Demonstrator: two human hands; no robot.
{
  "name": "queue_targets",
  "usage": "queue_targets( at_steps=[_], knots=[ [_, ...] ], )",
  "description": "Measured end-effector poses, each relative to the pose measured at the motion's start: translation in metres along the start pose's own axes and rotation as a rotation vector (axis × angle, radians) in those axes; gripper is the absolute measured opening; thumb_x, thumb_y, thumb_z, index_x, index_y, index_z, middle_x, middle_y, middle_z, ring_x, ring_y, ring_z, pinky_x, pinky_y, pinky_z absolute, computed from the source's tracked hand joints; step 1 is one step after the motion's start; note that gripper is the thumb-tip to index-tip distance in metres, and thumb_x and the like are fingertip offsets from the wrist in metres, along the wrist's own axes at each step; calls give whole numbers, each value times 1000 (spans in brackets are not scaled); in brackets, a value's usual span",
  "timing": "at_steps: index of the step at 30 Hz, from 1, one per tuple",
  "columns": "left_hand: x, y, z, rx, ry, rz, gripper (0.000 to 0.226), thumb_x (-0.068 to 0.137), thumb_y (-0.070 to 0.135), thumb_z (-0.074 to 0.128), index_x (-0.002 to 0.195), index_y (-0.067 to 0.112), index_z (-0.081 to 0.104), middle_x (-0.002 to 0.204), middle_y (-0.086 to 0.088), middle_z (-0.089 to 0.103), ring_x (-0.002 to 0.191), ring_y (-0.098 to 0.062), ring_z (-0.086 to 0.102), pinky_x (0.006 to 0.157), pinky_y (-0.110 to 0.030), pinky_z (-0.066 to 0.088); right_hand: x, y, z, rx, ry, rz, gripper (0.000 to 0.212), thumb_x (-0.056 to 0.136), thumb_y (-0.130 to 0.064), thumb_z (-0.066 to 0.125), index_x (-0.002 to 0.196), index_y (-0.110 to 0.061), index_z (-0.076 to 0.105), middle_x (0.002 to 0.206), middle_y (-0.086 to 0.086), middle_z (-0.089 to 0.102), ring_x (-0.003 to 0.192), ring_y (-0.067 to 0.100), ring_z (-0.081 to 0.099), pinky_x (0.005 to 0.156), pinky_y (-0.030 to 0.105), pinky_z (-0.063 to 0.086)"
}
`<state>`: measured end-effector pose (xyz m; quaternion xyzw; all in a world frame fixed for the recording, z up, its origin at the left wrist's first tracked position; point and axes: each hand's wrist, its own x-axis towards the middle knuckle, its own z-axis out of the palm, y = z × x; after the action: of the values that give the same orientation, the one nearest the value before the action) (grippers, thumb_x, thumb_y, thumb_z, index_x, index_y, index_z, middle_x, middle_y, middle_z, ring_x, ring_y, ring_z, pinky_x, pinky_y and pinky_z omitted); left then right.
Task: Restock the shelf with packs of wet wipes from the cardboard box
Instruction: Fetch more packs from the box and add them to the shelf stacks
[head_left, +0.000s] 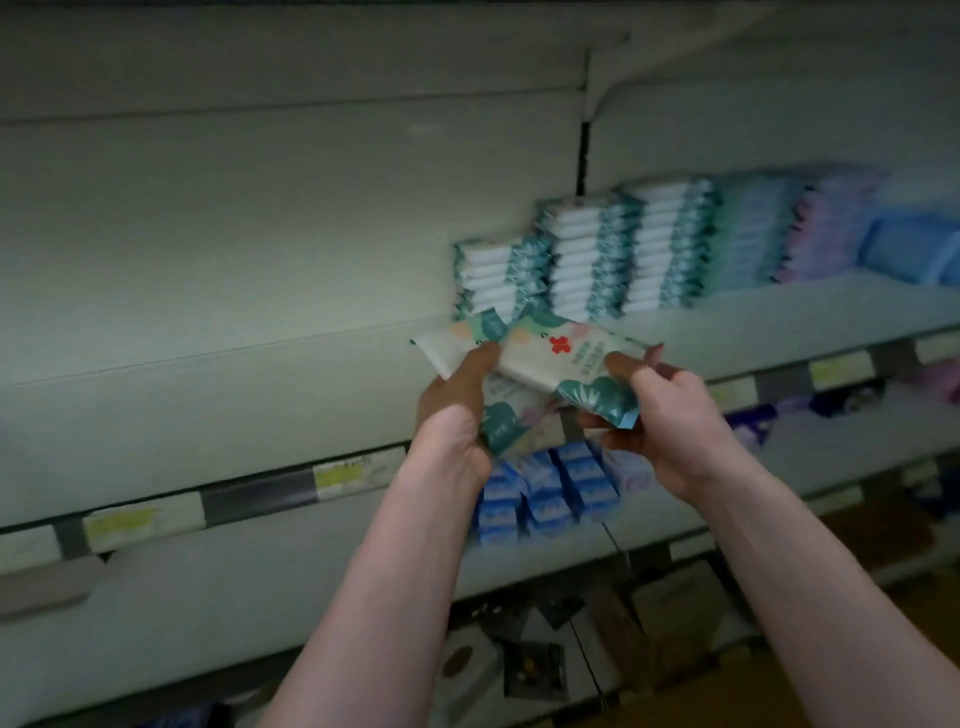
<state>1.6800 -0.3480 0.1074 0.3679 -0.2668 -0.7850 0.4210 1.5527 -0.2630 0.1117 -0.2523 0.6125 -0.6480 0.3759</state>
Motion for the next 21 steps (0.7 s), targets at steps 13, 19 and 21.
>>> queue_targets(
  at_steps=[13, 19, 21],
  knots=[
    [56, 59, 54, 209, 221, 245, 26, 84, 4, 68, 107, 4, 56, 103, -18, 65, 78, -28, 67, 52, -35, 59, 143, -91, 19, -448, -406, -173, 65, 84, -7, 69, 142, -6, 40, 120, 8, 53, 84, 20, 64, 69, 28, 57],
    [99, 91, 72, 332, 269, 294, 30, 86, 0, 66, 111, 1, 51, 98, -18, 63, 88, -32, 67, 80, -46, 57, 191, -112, 44, -1040, -358, -628, 50, 86, -15, 66, 135, -19, 54, 136, 2, 53, 106, 14, 53, 89, 21, 41],
    [114, 99, 74, 369, 276, 290, 26, 86, -1, 66, 106, 3, 49, 90, -15, 60, 92, -34, 66, 84, -48, 55, 205, -110, 53, -1217, -287, -742, 42, 90, -20, 62, 132, -23, 57, 132, 6, 56, 112, 23, 55, 93, 30, 45]
  ],
)
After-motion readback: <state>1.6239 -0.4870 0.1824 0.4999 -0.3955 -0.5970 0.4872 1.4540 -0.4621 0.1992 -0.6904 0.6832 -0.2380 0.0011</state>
